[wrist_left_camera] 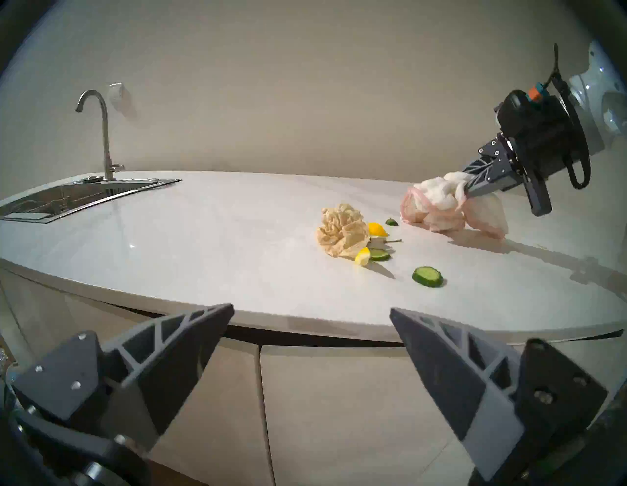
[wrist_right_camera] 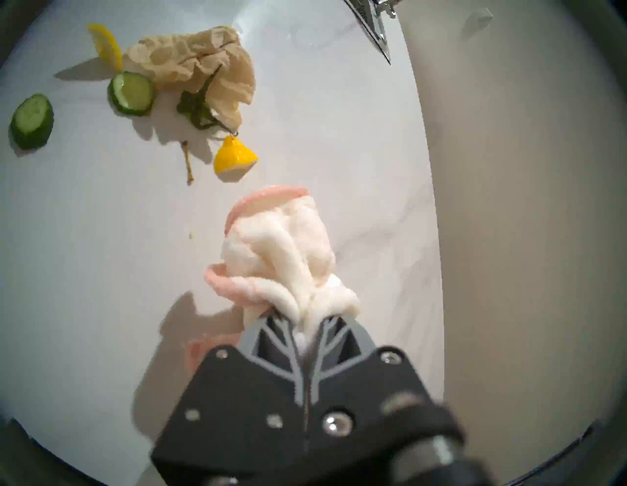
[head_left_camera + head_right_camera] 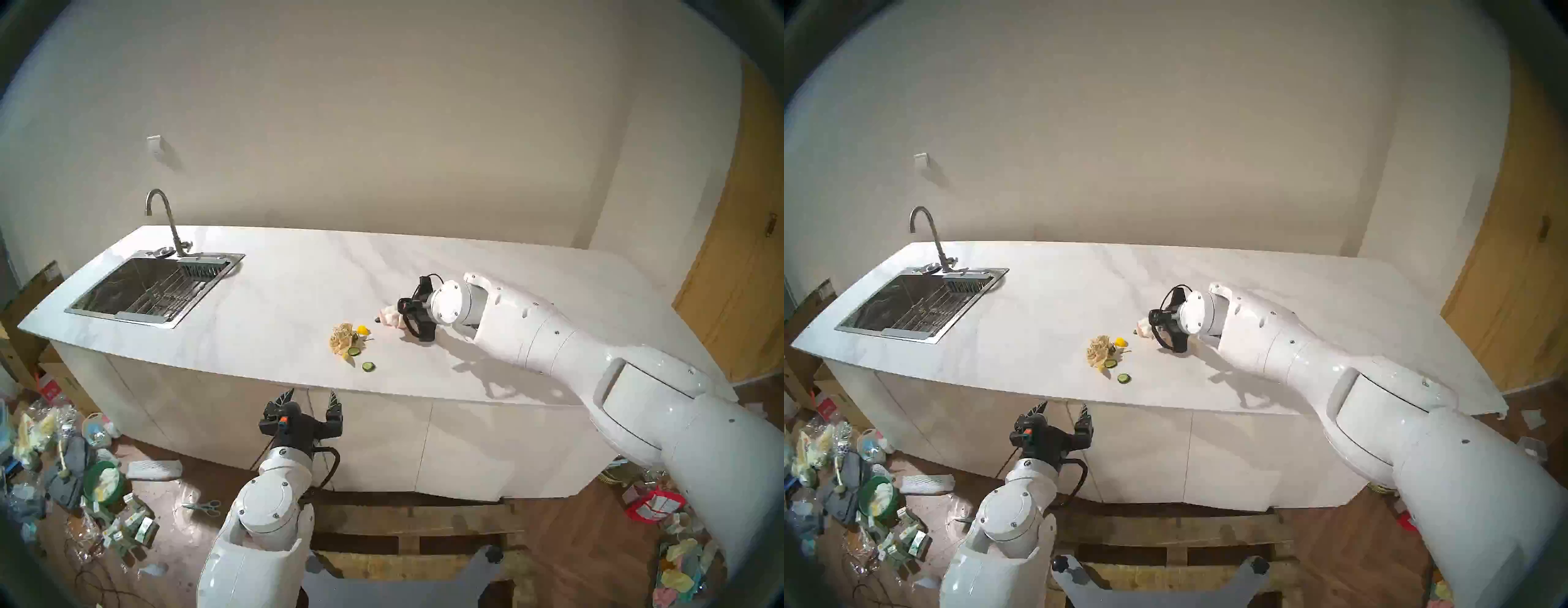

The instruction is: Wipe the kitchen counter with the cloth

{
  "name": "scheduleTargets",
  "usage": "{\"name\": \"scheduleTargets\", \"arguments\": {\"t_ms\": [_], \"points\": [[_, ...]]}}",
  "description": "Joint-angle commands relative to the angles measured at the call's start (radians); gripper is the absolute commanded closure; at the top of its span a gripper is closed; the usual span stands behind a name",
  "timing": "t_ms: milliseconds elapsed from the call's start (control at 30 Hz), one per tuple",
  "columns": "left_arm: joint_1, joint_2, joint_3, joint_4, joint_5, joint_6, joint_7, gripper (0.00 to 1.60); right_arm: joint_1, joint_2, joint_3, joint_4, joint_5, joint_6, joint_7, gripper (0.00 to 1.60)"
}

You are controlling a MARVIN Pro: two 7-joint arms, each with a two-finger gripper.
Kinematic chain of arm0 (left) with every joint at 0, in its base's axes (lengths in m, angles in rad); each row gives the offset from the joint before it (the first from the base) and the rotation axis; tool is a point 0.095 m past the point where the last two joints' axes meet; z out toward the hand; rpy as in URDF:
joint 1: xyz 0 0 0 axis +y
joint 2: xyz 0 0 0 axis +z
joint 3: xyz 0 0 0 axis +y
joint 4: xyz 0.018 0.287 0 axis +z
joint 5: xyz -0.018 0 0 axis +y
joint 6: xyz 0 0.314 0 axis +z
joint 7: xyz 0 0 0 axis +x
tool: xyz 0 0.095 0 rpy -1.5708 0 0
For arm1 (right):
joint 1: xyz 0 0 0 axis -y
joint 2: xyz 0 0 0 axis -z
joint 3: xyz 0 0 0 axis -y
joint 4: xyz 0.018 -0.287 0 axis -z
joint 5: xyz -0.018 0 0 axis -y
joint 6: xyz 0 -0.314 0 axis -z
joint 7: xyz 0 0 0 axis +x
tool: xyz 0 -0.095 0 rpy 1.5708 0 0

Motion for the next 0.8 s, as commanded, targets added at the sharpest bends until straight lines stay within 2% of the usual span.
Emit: {"name": "scheduleTargets", "arguments": {"t_ms": [0,100,267,367,567,767], "points": [[-0.004,0.002,0.002,-0.029,-0.002,-0.005,-0.006,0.0,0.01,-0.042,0.022,0.018,-0.013,0.001,-0.098,1.6],[-0.004,0.002,0.002,-0.028,-0.002,-0.005,-0.006,0.0,0.013,-0.068,0.02,0.054,-0.015,-0.012,-0.116,1.6],[-0.005,0.002,0.002,-0.027,-0.002,-0.006,-0.005,0.0,0.026,-0.088,0.008,0.062,-0.015,-0.028,-0.088,1.6],[-0.005,0.002,0.002,-0.027,-0.001,-0.006,-0.005,0.0,0.029,-0.092,-0.005,0.042,-0.013,-0.045,-0.04,1.6],[-0.005,0.002,0.002,-0.027,-0.001,-0.006,-0.005,0.0,0.02,-0.095,-0.009,0.019,-0.013,-0.055,-0.029,1.6],[-0.005,0.002,0.002,-0.027,-0.002,-0.006,-0.005,0.0,0.034,-0.066,-0.022,-0.046,-0.007,-0.04,0.071,1.6]]}}
